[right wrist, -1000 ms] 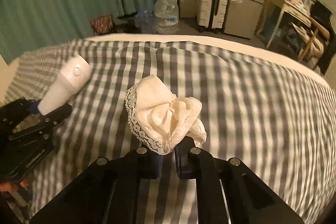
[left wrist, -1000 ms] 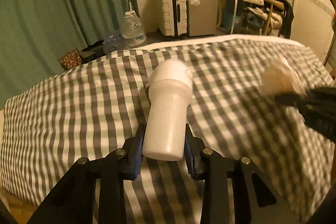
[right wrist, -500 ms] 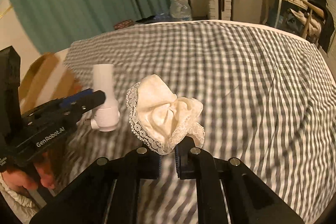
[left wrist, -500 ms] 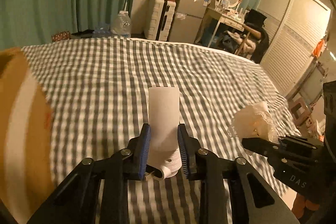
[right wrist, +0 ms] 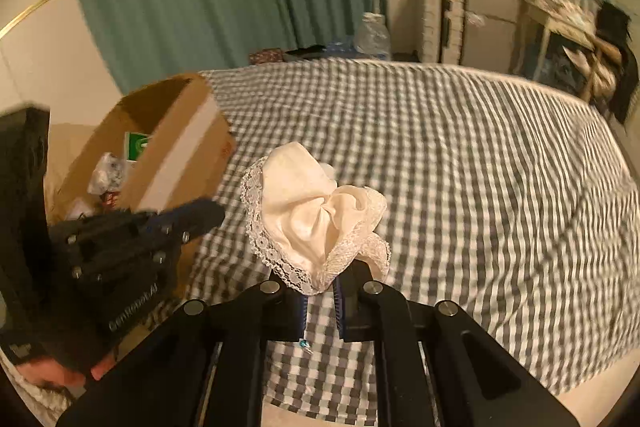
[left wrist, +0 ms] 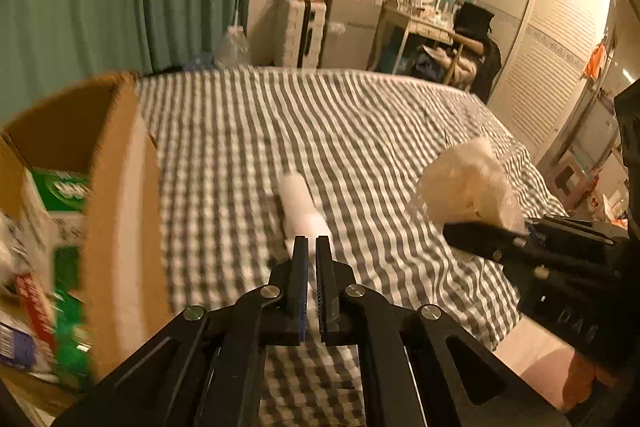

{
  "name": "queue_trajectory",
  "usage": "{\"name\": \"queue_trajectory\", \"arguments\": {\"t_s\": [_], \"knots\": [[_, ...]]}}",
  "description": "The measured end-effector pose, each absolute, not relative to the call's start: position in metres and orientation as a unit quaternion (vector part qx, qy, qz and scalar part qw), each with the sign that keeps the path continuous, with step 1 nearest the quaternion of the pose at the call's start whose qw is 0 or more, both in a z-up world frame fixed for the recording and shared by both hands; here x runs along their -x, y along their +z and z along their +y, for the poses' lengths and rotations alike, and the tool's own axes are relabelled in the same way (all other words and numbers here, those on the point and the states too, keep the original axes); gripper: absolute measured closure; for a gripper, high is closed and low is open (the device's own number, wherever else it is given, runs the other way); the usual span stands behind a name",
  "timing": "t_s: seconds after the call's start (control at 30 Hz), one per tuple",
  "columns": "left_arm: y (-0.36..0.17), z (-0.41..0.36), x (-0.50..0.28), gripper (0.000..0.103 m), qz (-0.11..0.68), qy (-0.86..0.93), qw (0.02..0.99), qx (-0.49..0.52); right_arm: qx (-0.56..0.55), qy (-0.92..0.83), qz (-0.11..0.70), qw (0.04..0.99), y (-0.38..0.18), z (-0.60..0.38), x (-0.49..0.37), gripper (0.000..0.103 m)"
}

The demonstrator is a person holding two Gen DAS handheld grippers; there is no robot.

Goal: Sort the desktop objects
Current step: 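Carry the white bottle and lace cloth over the box and open both tools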

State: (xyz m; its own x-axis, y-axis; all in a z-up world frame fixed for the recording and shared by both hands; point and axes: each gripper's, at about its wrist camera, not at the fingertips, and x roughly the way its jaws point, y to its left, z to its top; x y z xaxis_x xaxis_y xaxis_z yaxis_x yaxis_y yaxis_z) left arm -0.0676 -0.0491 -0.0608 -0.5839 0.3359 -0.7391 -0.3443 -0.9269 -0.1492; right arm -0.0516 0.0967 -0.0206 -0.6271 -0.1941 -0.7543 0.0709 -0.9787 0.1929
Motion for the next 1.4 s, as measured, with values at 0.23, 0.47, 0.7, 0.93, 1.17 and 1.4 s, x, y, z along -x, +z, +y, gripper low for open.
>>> {"name": "queue_trajectory", "arguments": {"t_s": [0.23,0.47,0.7,0.93,1.17,1.4], "knots": [[-0.109,-0.025,0.099,0.029,-0.026,0.89,0.152,0.429,-0.409,-0.909,-0.073,0.028,-0.065,0.128,0.072,0.093],[-0.159,-0.004,0.161,0.033,-0.03,0.872,0.129,0.47,-0.417,-0.9,-0.119,0.039,-0.088,0.151,0.096,0.093],[-0.166,-0.01,0.174,0.058,-0.028,0.856,0.166,0.489,-0.431,-0.892,-0.133,0.042,-0.1,0.162,0.103,0.093],[-0.076,-0.058,0.1,0.058,-0.094,0.893,0.202,0.39,-0.392,-0.903,-0.147,0.097,-0.039,0.132,0.077,0.093],[0.019,-0.156,0.05,0.058,-0.077,0.938,0.125,0.312,-0.35,-0.912,-0.083,0.195,0.044,0.021,0.063,0.092],[0.016,-0.268,0.045,0.056,-0.077,0.938,0.034,0.336,-0.388,-0.89,-0.024,0.238,0.03,-0.093,0.087,0.088]]}}
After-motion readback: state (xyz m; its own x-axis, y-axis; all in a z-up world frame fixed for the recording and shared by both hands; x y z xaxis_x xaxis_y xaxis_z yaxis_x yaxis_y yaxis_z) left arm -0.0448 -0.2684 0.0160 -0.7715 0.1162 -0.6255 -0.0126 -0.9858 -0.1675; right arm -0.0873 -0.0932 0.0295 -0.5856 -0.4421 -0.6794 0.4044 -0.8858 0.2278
